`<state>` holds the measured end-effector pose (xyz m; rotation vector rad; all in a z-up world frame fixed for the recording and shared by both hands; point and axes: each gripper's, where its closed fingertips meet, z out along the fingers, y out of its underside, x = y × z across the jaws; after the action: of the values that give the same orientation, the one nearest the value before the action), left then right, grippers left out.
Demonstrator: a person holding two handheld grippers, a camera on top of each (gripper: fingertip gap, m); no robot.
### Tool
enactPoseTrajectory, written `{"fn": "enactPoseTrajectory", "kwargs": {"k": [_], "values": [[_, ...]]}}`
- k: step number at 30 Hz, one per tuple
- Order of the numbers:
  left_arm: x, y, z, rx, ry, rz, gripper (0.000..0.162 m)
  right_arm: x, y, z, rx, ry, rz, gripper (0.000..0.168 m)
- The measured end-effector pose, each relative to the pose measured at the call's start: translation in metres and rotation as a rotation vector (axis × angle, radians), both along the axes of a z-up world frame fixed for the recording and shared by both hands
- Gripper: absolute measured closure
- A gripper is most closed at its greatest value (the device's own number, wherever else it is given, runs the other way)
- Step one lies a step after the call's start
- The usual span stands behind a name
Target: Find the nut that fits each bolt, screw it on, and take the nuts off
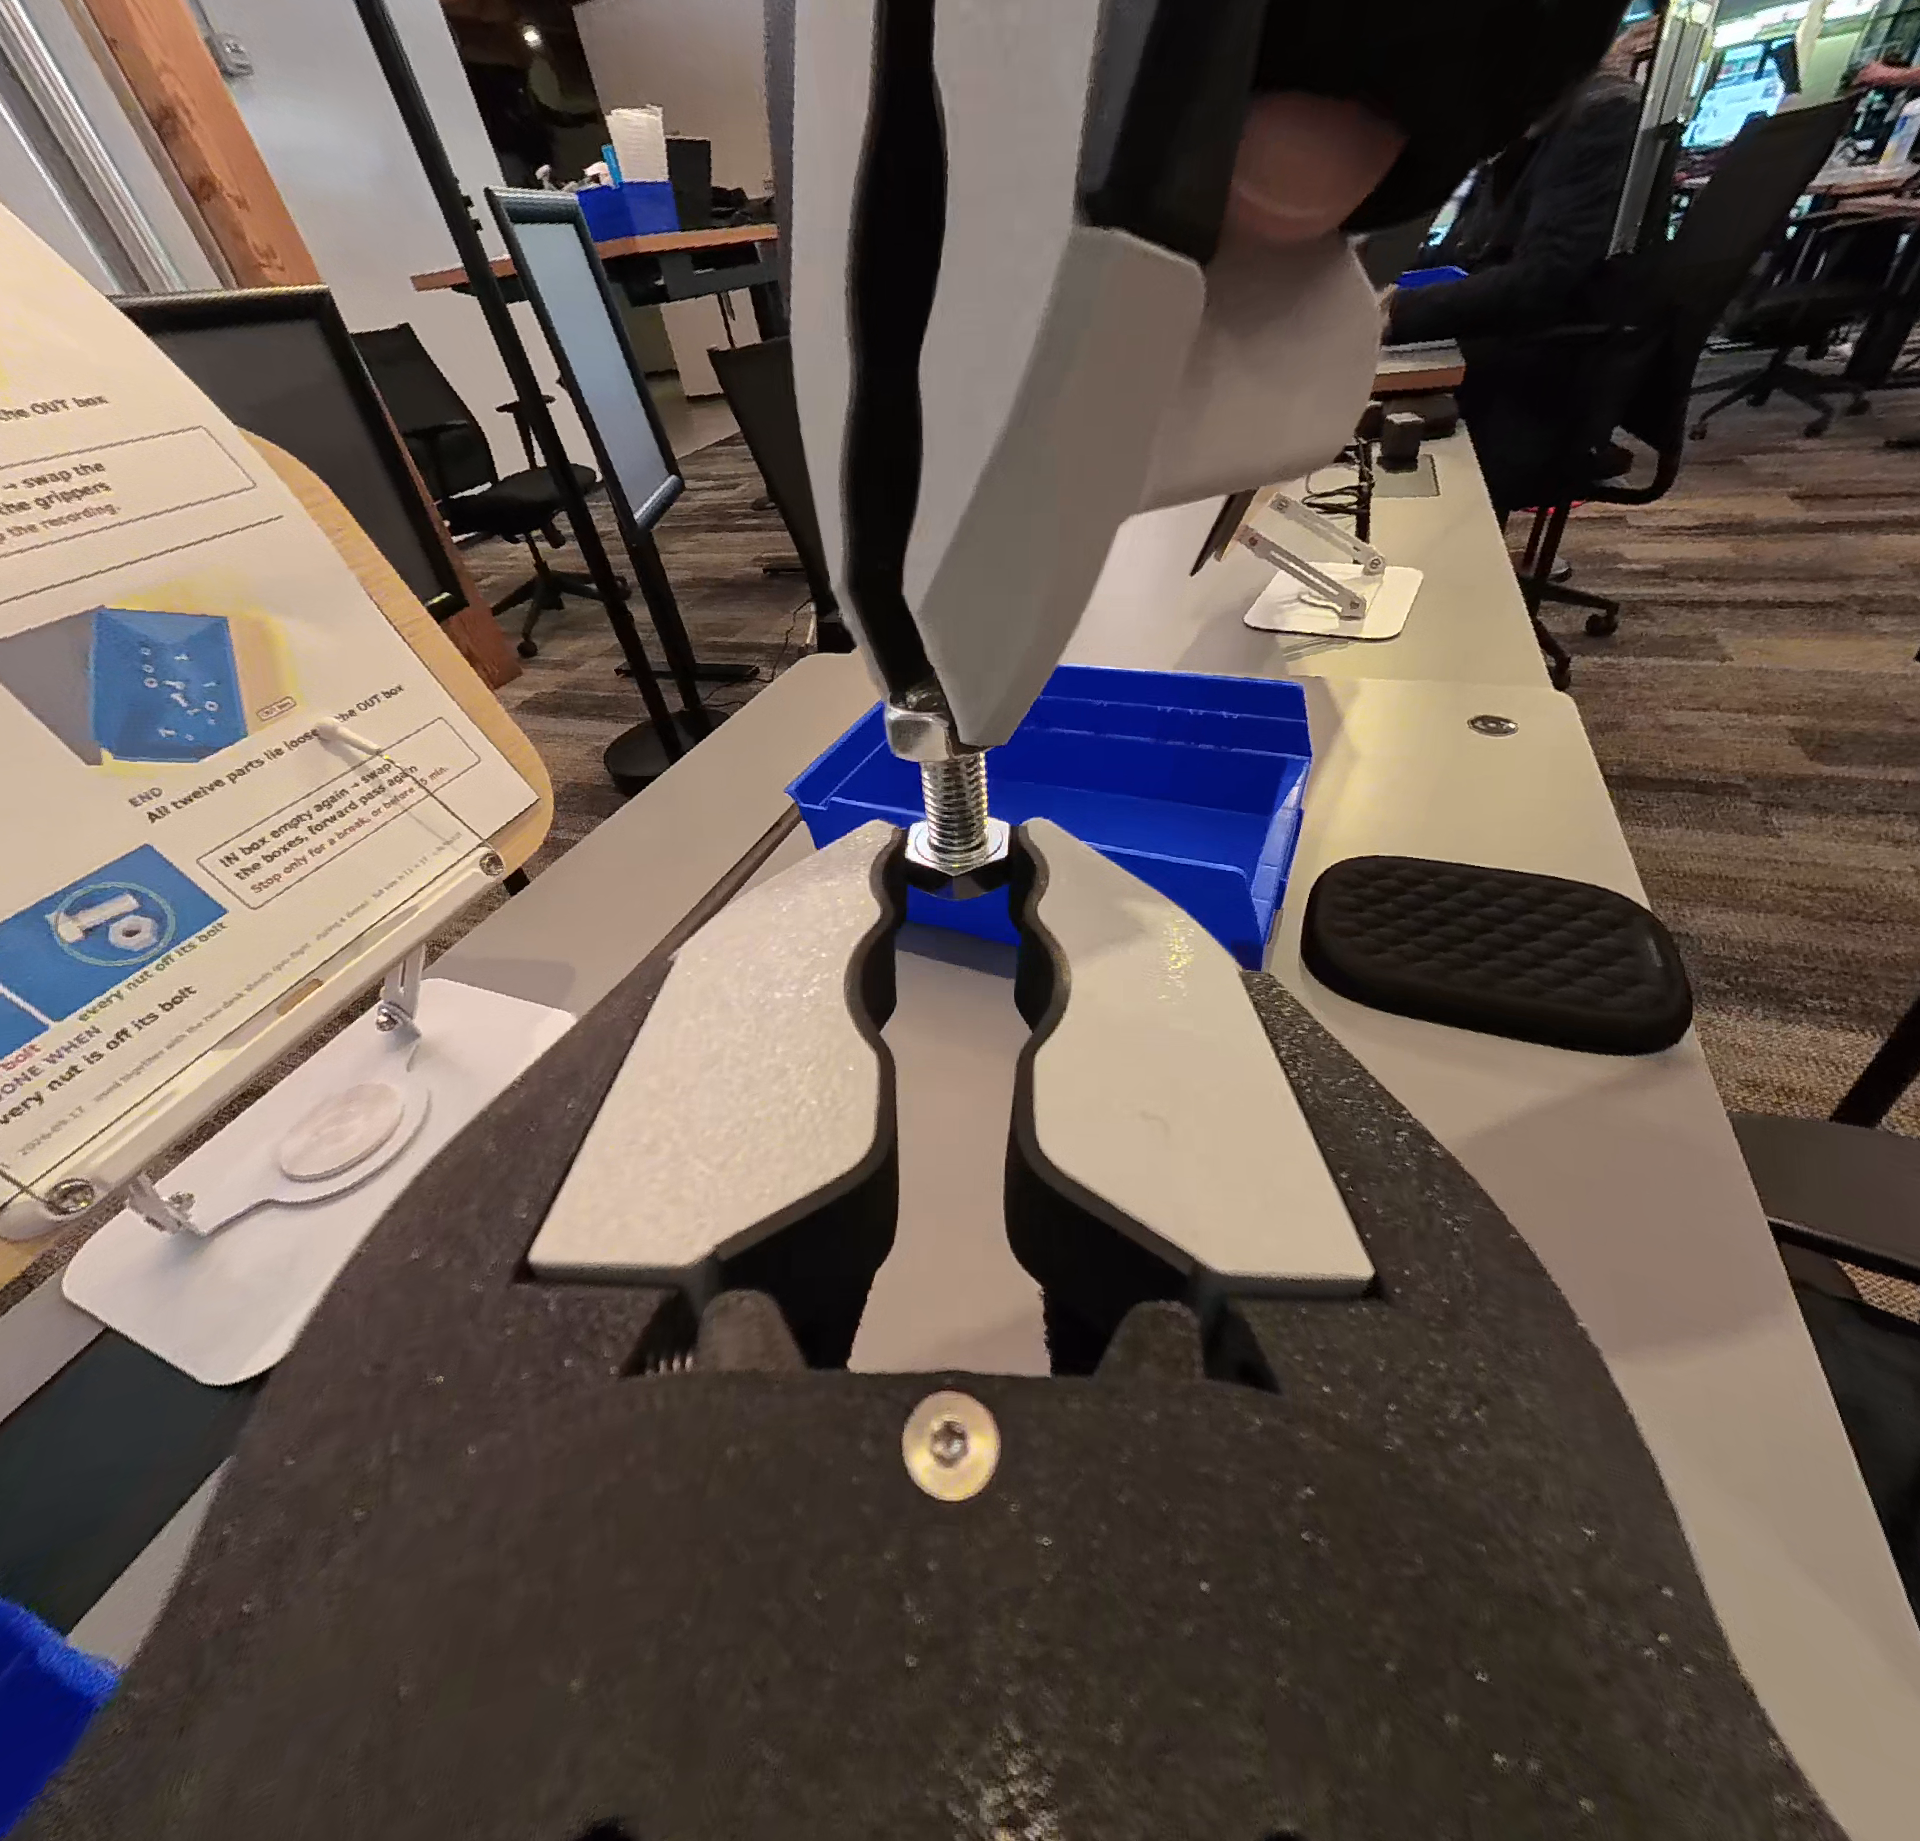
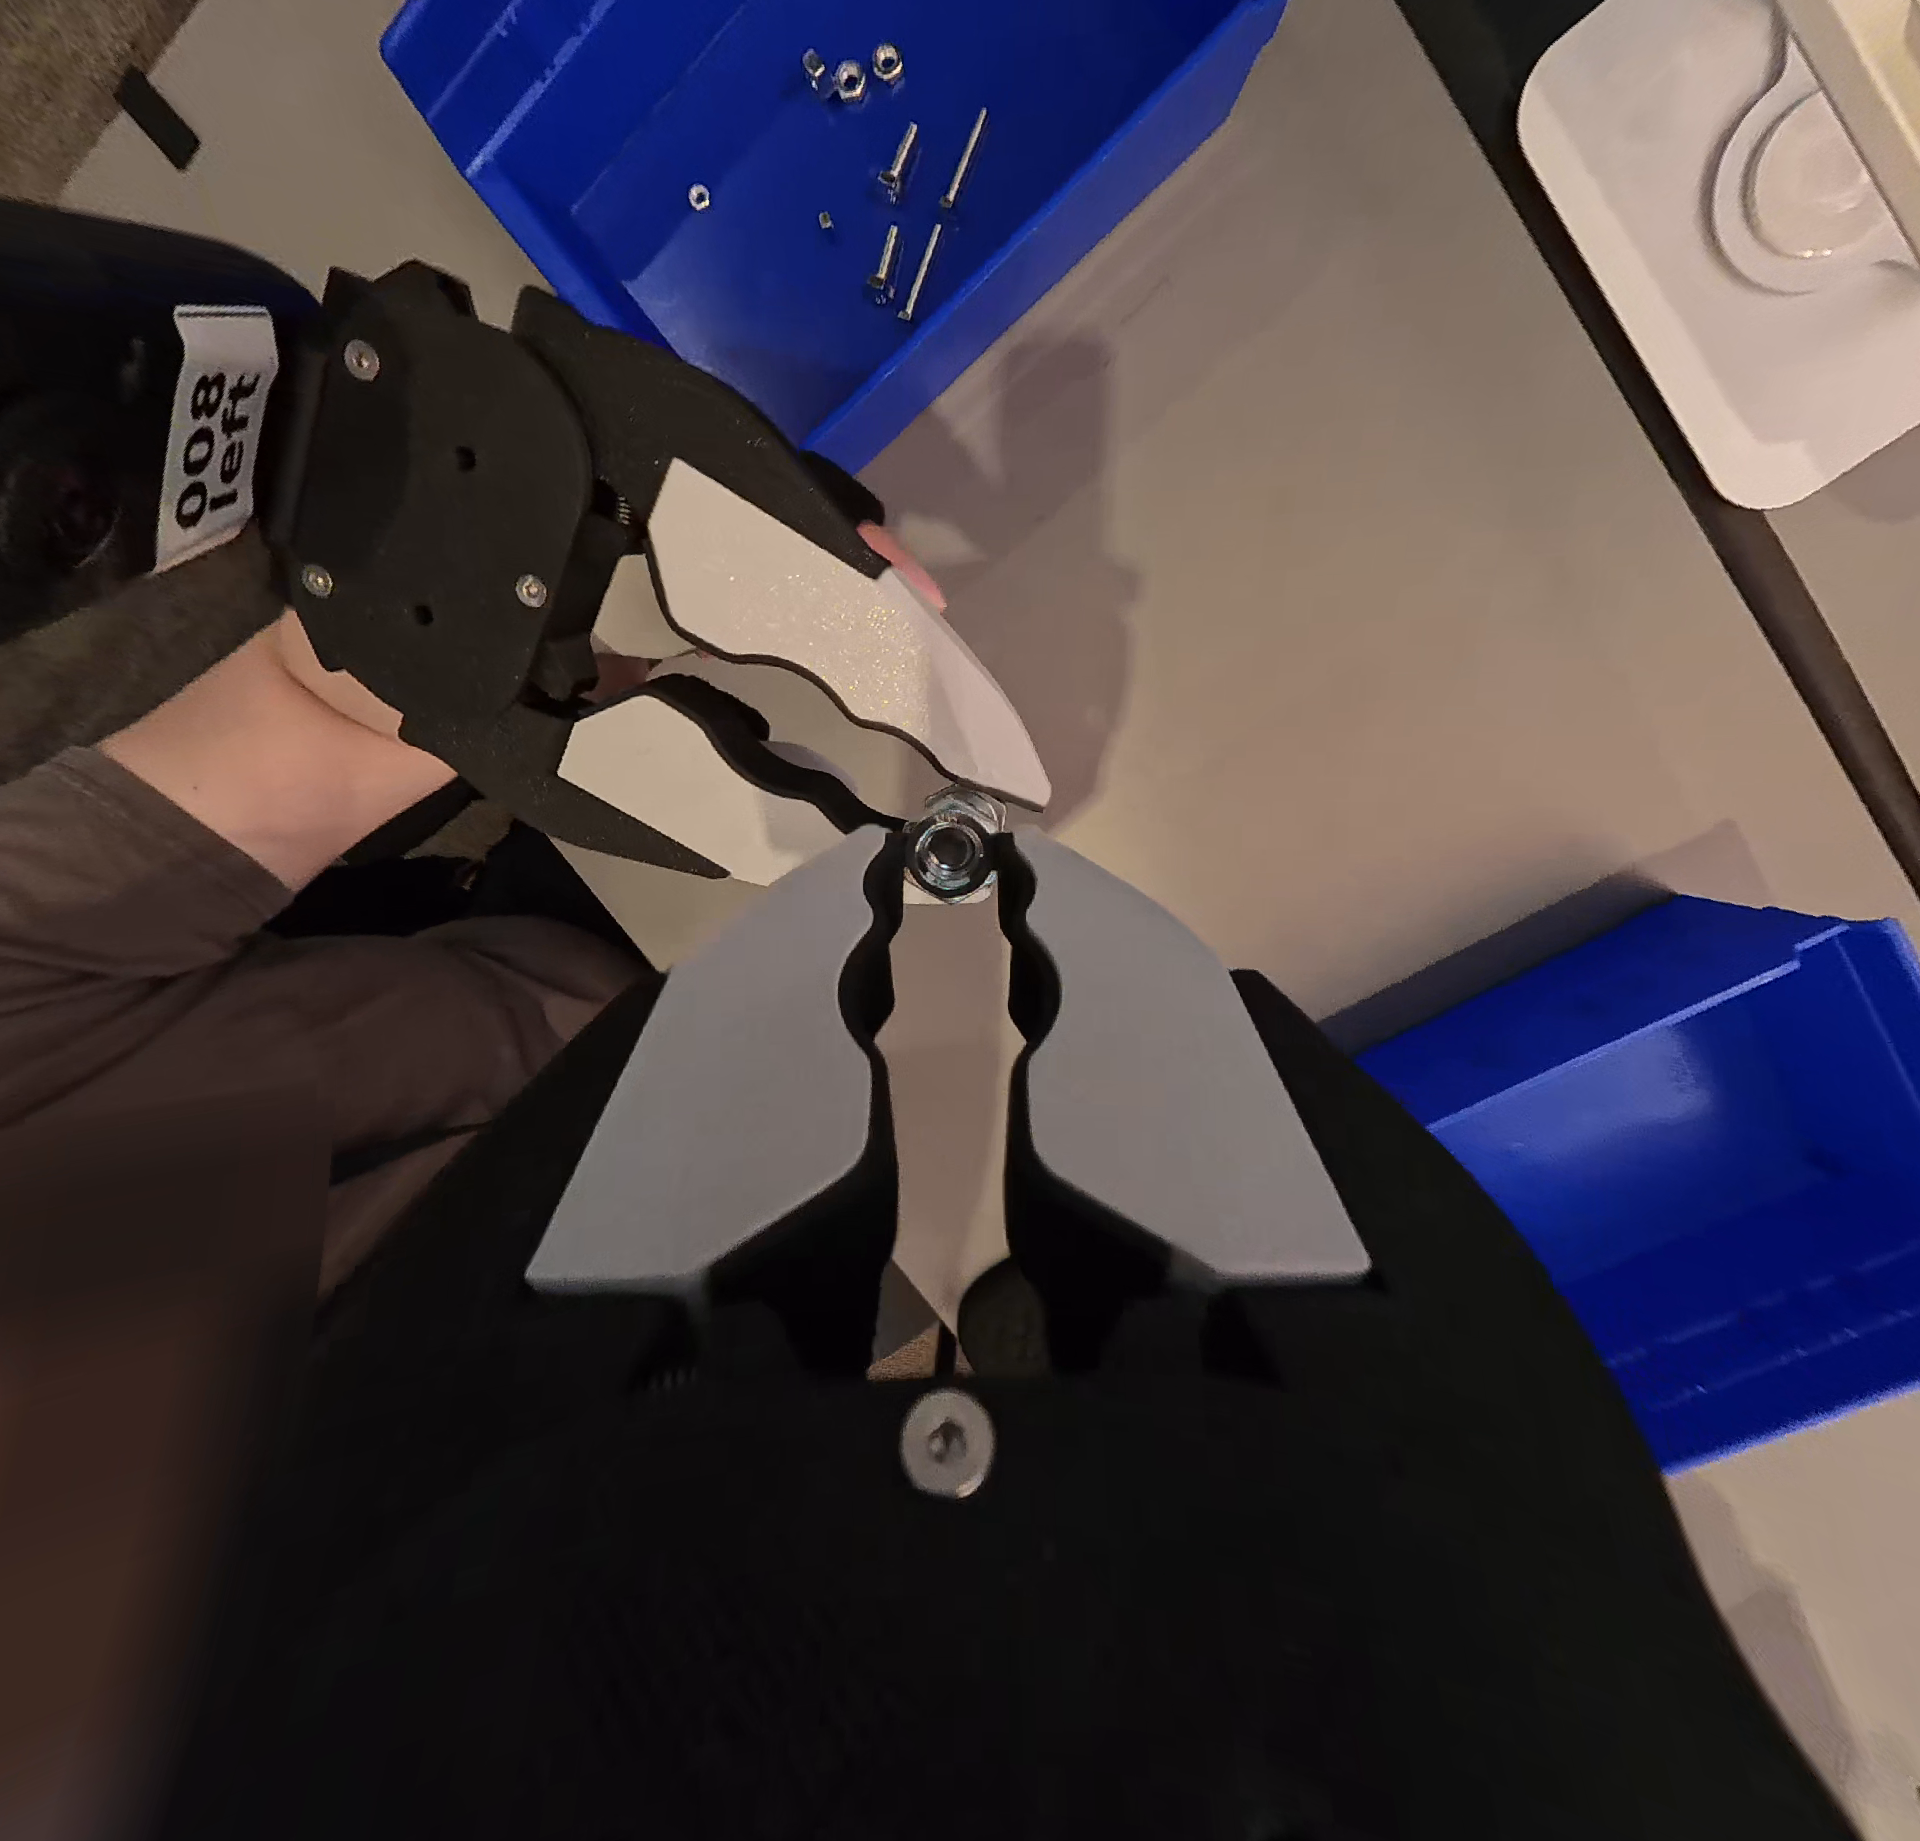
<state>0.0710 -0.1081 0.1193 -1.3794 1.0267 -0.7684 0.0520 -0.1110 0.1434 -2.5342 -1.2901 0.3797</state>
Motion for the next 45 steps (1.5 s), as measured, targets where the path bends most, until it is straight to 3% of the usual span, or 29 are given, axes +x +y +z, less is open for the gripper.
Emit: {"fn": "enactPoseTrajectory", "kwargs": {"k": [32, 42, 45], "values": [[-0.003, -0.003, 0.003, 0.020, 0.012, 0.005, 0.144, -0.005, 0.000, 0.000, 0.071, -0.076, 0.104, 0.144], [-0.004, -0.012, 0.010, 0.000, -0.027, -0.060, 0.144, -0.018, -0.002, 0.026, 0.187, 0.065, 0.270, 0.134], [-0.004, -0.016, 0.012, -0.004, -0.033, -0.089, 0.144, -0.018, -0.014, 0.048, 0.273, 0.193, 0.435, 0.132]]}}
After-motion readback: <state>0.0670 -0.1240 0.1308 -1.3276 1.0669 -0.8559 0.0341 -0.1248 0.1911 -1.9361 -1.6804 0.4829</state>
